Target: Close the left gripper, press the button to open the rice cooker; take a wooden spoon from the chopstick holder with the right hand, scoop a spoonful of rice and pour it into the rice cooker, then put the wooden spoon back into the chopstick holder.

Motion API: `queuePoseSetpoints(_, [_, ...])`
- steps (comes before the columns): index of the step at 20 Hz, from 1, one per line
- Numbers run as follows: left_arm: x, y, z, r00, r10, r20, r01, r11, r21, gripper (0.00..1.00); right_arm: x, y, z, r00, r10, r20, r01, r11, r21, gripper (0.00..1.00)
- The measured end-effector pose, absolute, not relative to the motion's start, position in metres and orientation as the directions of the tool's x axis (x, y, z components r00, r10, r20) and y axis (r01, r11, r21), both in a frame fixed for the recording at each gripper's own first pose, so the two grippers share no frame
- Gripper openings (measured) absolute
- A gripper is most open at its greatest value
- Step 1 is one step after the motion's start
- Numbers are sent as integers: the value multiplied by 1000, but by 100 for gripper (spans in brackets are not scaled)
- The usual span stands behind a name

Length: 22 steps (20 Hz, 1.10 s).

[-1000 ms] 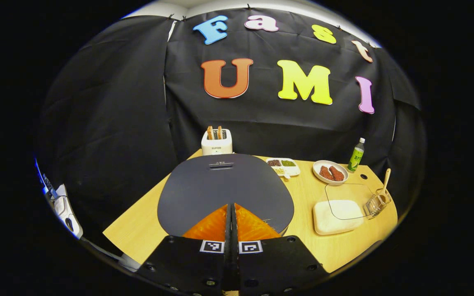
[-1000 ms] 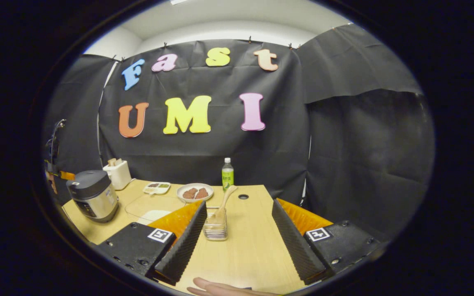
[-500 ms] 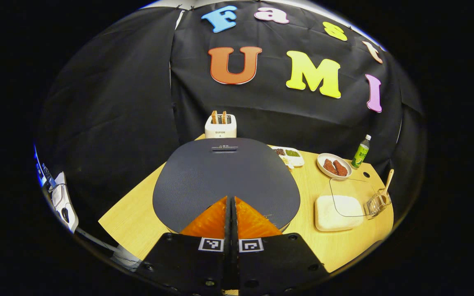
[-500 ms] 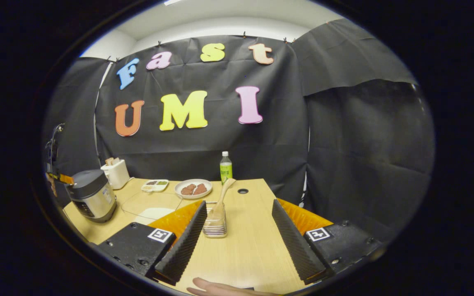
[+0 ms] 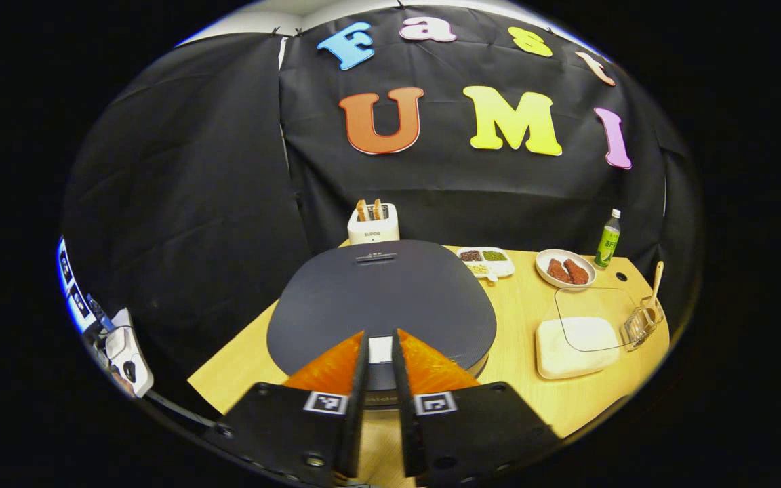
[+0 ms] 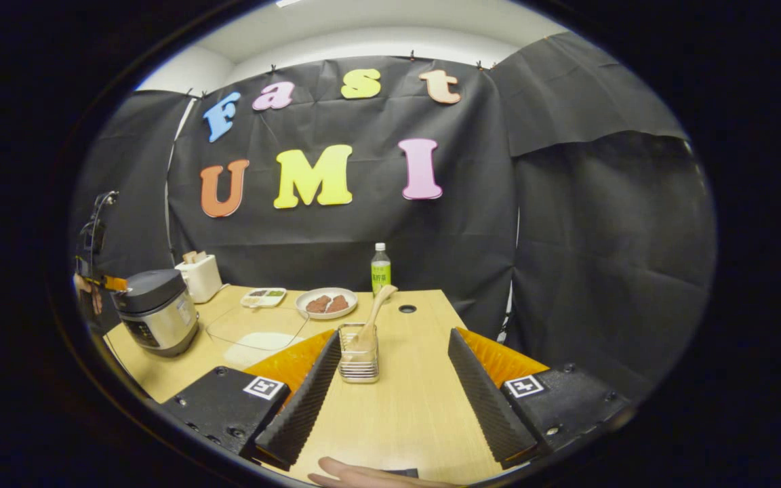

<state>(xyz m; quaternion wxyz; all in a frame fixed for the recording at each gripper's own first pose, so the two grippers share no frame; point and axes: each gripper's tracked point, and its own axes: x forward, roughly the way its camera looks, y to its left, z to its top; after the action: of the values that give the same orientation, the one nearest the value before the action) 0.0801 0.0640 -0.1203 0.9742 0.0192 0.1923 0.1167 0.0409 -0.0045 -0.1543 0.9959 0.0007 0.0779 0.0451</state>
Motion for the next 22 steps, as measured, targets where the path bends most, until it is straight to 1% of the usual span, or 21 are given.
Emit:
queuePoseSetpoints(1, [76, 67, -99, 922, 246, -299, -231, 969, 86, 41, 40, -6, -155, 984, 88, -154, -89, 996, 3, 100])
queuePoseSetpoints(3, [69, 67, -59, 946, 263, -191, -256, 965, 62, 96, 43, -9, -160, 983, 88, -162, -88, 996, 8, 100])
queuePoseSetpoints(4, [62, 58, -52, 954, 235, -186, -233, 972, 30, 96, 44, -10, -164, 981, 90, -171, -89, 996, 16, 99])
queuePoseSetpoints(5, [52, 51, -39, 962, 216, -164, -218, 976, 11, 94, 46, -12, -167, 980, 91, -179, -88, 996, 23, 99])
queuePoseSetpoints(6, [39, 50, -31, 967, 214, -138, -216, 977, 2, 94, 49, -14, -170, 979, 89, -182, -85, 996, 27, 100])
queuePoseSetpoints(10, [-8, 36, -11, 977, 205, -52, -204, 979, 30, 95, 62, -20, -178, 979, 78, -188, -70, 996, 49, 99])
queuePoseSetpoints(11, [-17, 30, -10, 981, 189, -38, -189, 982, 24, 96, 66, -19, -178, 979, 78, -186, -69, 996, 50, 100])
queuePoseSetpoints(16, [-62, 8, -27, 992, 128, -7, -128, 992, -12, 96, 92, -15, -179, 982, 92, -167, -84, 995, 51, 100])
queuePoseSetpoints(20, [-89, -6, -39, 996, 88, 23, -88, 996, -27, 96, 131, -9, -183, 982, 99, -158, -95, 995, 33, 99])
queuePoseSetpoints(21, [-94, -6, -41, 996, 89, 26, -89, 996, -26, 100, 142, -7, -184, 982, 104, -156, -101, 994, 31, 100])
queuePoseSetpoints(22, [-99, -5, -43, 995, 98, 29, -97, 995, -23, 95, 152, -2, -184, 981, 114, -154, -110, 993, 33, 100])
